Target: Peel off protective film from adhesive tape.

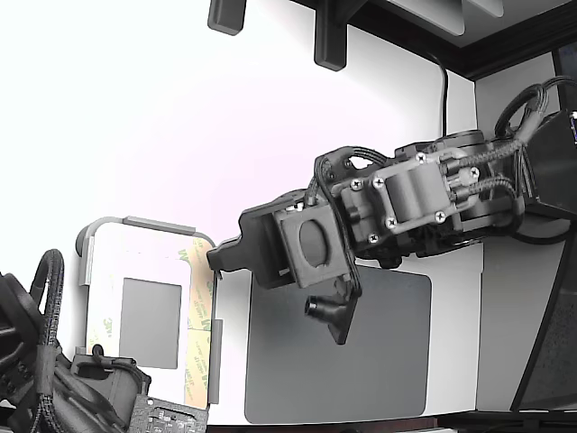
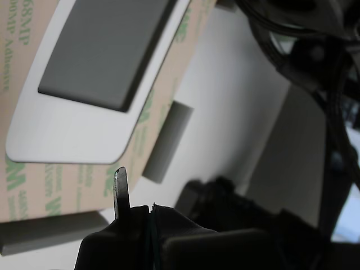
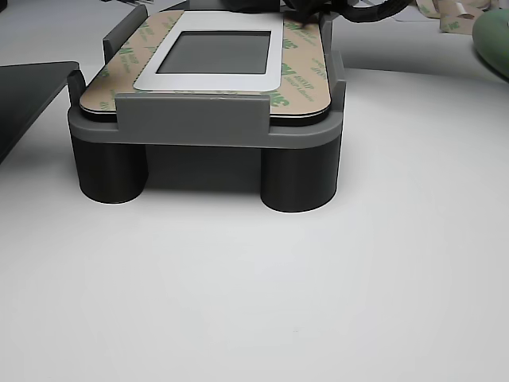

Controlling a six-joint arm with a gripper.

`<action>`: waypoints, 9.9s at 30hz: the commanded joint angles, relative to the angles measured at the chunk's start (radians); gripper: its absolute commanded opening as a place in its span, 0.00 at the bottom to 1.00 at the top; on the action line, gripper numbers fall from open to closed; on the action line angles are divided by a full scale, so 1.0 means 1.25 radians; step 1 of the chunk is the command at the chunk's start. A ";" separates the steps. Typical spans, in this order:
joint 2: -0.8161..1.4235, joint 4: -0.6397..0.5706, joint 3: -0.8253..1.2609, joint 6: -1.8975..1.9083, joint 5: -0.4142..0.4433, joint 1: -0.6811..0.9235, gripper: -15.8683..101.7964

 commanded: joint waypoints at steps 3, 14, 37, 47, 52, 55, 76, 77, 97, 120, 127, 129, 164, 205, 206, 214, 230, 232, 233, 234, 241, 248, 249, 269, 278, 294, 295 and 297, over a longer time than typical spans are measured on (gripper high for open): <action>-0.070 -0.005 -0.071 0.010 0.079 0.067 0.03; -0.368 0.086 -0.341 0.056 0.083 0.117 0.04; -0.547 0.045 -0.453 0.020 0.034 0.205 0.04; -0.588 0.048 -0.493 0.023 0.026 0.228 0.04; -0.605 0.059 -0.509 0.027 0.029 0.239 0.04; -0.617 0.065 -0.522 0.028 0.028 0.241 0.04; -0.631 0.052 -0.504 0.016 0.043 0.255 0.04; -0.630 0.049 -0.502 0.013 0.043 0.255 0.04; -0.631 0.113 -0.549 0.033 0.049 0.264 0.04; -0.626 0.083 -0.534 -0.021 0.034 0.248 0.04; -0.632 0.063 -0.525 -0.026 0.020 0.236 0.04; -0.632 0.052 -0.518 -0.029 0.013 0.232 0.04; -0.620 0.054 -0.506 0.006 0.022 0.248 0.05; -0.605 0.083 -0.514 0.006 0.015 0.247 0.04; -0.605 0.085 -0.515 0.005 0.012 0.245 0.04; -0.605 0.090 -0.525 -0.004 0.001 0.238 0.04; -0.631 0.063 -0.529 -0.033 -0.015 0.223 0.04; -0.633 0.056 -0.524 -0.032 -0.016 0.222 0.04; -0.633 0.052 -0.522 -0.029 -0.016 0.222 0.04; -0.633 0.047 -0.517 -0.028 -0.017 0.222 0.04; -0.632 0.032 -0.507 -0.021 -0.020 0.222 0.04; -0.627 0.018 -0.491 -0.010 -0.025 0.223 0.04; -0.627 0.018 -0.491 -0.010 -0.025 0.223 0.04; -0.620 0.044 -0.502 0.013 -0.018 0.238 0.04; -0.616 0.052 -0.504 0.023 -0.013 0.245 0.04; -0.605 0.042 -0.484 0.029 -0.010 0.248 0.04; -0.605 0.040 -0.482 0.029 -0.010 0.248 0.04; -0.604 0.038 -0.480 0.029 -0.010 0.248 0.04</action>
